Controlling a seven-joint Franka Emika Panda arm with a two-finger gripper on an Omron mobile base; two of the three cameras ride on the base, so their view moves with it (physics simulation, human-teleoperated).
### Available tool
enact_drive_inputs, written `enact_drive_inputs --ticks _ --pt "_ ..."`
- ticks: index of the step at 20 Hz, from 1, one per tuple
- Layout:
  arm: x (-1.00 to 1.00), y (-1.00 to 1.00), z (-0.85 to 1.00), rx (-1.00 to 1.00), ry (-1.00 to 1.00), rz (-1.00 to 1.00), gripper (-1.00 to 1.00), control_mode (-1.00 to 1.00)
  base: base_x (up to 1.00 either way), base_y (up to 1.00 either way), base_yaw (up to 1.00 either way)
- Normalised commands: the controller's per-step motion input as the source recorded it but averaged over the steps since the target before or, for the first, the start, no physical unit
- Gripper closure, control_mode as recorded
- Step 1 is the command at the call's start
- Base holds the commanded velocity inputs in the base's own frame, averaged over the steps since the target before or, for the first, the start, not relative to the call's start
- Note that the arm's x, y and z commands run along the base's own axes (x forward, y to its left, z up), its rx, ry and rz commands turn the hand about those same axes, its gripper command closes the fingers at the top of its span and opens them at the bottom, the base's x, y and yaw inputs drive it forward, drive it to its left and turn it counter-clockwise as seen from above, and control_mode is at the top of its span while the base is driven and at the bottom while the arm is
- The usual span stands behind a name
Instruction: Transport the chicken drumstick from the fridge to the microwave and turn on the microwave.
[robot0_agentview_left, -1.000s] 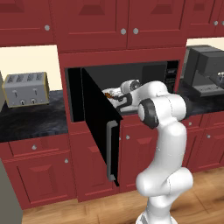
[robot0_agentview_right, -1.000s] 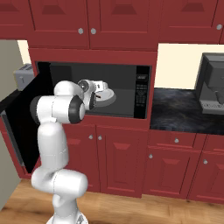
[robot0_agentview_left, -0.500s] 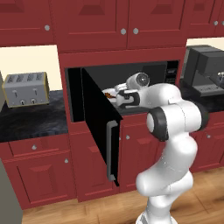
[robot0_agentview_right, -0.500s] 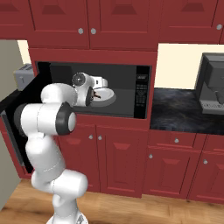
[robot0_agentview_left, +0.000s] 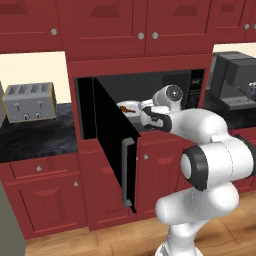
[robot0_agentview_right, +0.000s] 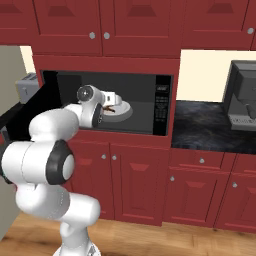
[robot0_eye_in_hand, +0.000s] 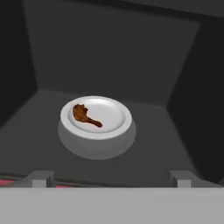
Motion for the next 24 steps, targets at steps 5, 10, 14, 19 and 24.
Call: enact_drive_inputs --ticks 5,10,14,19,24 --pt "-0.48 -0.21 0.12 0.01 0.03 0.0 -1.0 -1.0 0.0 0.0 0.0" --pt "-0.54 -0.09 0.04 0.03 0.0 0.0 -1.0 -1.0 0.0 0.0 0.0" --pt "-0.69 -0.02 0.24 0.03 -0.01 0.0 -1.0 -1.0 0.0 0.0 0.0" --pt "-0.51 -0.07 0.48 0.03 0.04 0.0 -1.0 -1.0 0.0 0.0 0.0" --pt "-0.41 -0.07 0.28 0.01 0.1 0.0 -1.0 -1.0 0.0 0.0 0.0"
